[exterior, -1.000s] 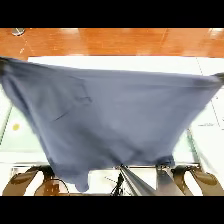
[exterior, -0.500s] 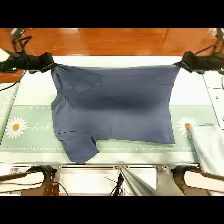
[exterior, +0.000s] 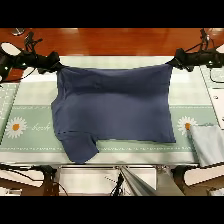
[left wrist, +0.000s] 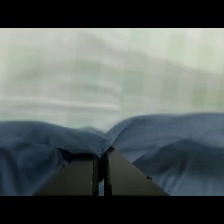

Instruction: Fold the shirts.

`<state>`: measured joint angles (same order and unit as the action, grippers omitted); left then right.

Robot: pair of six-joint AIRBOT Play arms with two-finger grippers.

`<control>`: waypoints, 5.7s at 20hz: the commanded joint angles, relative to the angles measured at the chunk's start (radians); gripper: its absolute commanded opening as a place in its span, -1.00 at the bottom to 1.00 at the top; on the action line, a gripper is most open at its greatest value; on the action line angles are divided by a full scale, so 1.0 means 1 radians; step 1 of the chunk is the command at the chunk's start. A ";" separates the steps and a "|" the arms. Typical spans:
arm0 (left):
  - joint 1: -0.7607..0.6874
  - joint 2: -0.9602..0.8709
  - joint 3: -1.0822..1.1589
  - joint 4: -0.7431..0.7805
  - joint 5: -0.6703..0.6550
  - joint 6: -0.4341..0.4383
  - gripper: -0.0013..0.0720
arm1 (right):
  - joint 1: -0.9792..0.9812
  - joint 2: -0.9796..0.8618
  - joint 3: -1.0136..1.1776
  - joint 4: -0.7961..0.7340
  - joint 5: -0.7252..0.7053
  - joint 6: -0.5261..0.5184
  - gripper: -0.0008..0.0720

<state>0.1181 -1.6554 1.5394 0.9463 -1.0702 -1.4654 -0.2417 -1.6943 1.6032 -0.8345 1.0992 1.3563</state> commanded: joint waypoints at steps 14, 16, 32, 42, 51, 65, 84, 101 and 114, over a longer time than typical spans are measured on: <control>0.008 0.004 -0.243 0.223 -0.400 0.084 0.95 | -0.028 0.039 -0.368 -0.152 0.131 -0.041 0.73; 0.019 0.013 -0.231 0.224 -0.436 0.065 0.96 | -0.046 0.071 -0.349 -0.157 0.192 -0.037 0.73; 0.330 0.567 -1.028 0.119 -0.290 0.105 0.96 | -0.238 0.886 -1.172 0.079 0.025 -0.124 0.73; 0.076 0.563 -1.144 -0.033 -0.078 0.101 0.95 | -0.240 0.886 -1.153 0.072 -0.034 -0.079 0.73; 0.038 0.566 -1.138 -0.035 -0.074 0.097 -0.89 | -0.262 0.879 -1.104 -0.521 0.174 0.149 0.72; 0.037 0.566 -1.138 -0.061 -0.051 0.097 -0.89 | -0.079 0.541 -1.087 -0.120 0.025 0.010 0.72; 0.051 0.042 -0.249 -0.196 -0.166 0.080 -0.89 | -0.079 0.159 -0.478 0.259 0.053 -0.138 -0.91; 0.078 -0.202 0.043 -0.098 -0.418 0.016 0.97 | -0.101 0.036 -0.397 0.285 -0.013 -0.120 0.75; 0.211 0.561 -0.776 -0.326 0.026 0.208 0.96 | -0.243 0.045 -0.456 0.037 0.106 -0.164 0.75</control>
<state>0.3668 -1.2697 1.0031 0.9386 -1.2133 -1.4178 -0.5121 -1.6325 1.1778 -0.8330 1.2449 1.2457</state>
